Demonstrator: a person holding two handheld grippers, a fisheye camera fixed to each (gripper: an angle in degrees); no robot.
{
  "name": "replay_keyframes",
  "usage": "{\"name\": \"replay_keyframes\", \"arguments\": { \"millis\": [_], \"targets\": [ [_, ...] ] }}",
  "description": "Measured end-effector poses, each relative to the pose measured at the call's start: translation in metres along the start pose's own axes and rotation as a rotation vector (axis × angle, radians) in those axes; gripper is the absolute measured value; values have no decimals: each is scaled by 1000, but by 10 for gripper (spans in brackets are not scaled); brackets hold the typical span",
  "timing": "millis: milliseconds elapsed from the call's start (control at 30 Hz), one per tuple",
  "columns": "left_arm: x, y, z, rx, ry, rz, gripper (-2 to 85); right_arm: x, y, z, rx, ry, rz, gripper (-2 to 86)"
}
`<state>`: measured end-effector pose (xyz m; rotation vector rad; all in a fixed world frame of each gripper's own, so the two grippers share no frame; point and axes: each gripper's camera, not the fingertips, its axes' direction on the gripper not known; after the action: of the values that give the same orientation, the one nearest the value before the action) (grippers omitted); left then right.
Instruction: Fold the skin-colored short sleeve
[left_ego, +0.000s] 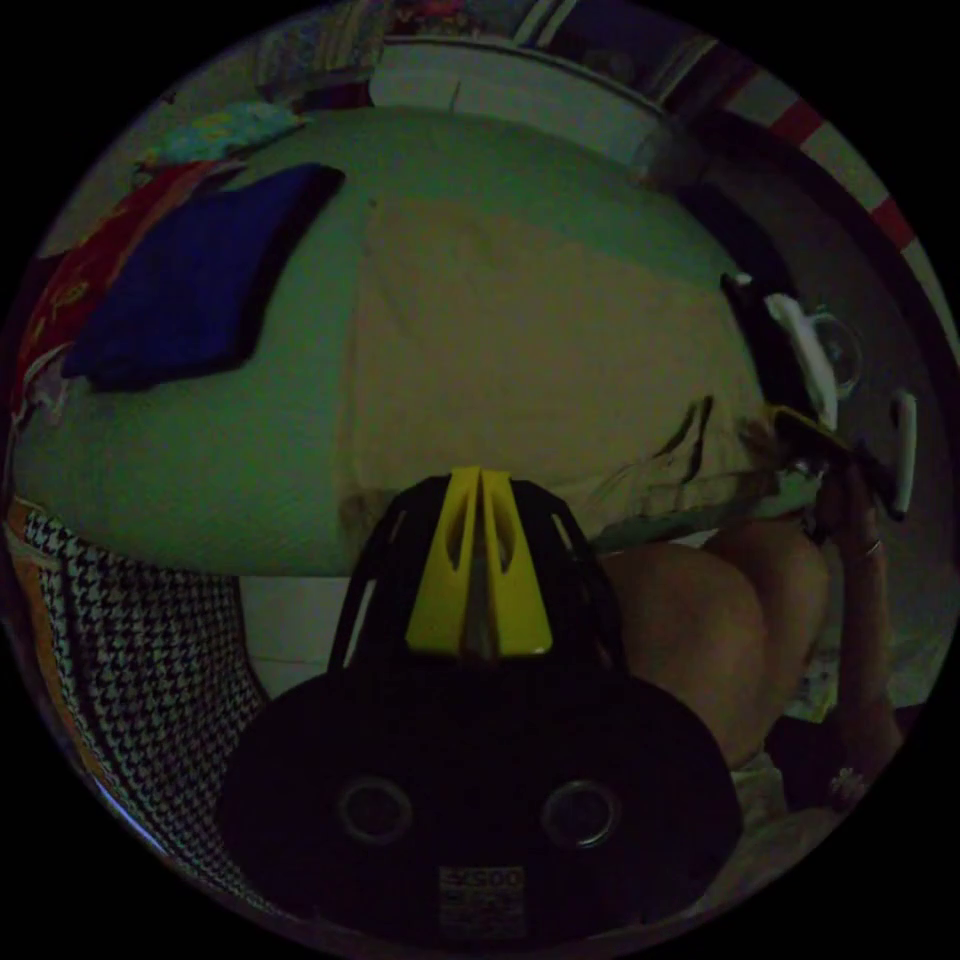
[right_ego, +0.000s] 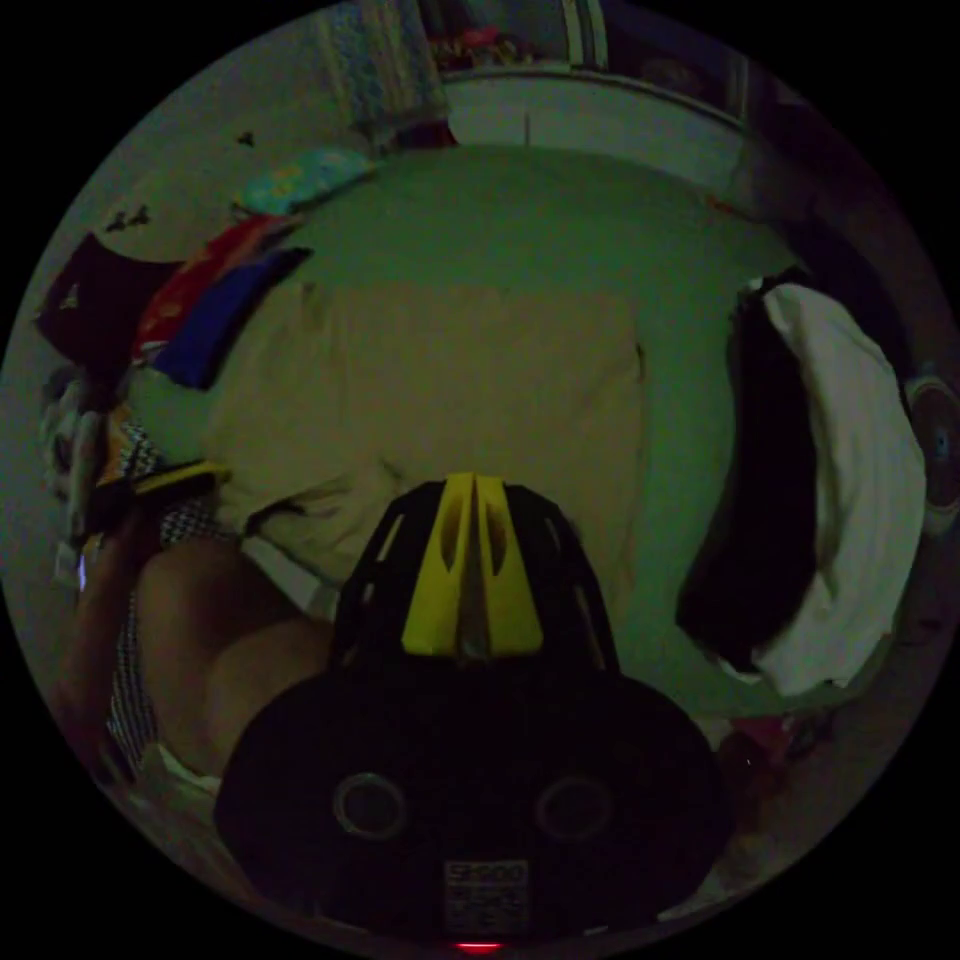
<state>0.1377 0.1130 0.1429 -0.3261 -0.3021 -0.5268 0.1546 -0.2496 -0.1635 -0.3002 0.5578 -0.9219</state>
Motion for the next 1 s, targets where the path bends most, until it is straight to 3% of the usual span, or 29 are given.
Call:
{"name": "replay_keyframes", "arguments": {
  "millis": [167,333,400,567,667,900,1000],
  "targets": [
    [10,-13,5,8,6,-1,-2,3,16,-2,-135,-239,-202,-14],
    [18,-33,-7,84,-34,3,4,16,43,1,-310,-57,-300,-12],
    [19,-46,-17,143,-39,-10,11,27,40,-13,-262,-48,-273,-10],
    [15,-106,-26,208,37,-55,79,75,0,-65,174,-40,-18,38],
    [15,-151,-20,232,77,-88,127,103,-33,-64,253,-84,90,89],
    [37,-249,21,168,46,-184,136,137,-99,-30,159,-100,222,91],
    [55,-274,32,145,-9,-201,117,135,-112,-25,112,-40,154,40]
  ]
}}
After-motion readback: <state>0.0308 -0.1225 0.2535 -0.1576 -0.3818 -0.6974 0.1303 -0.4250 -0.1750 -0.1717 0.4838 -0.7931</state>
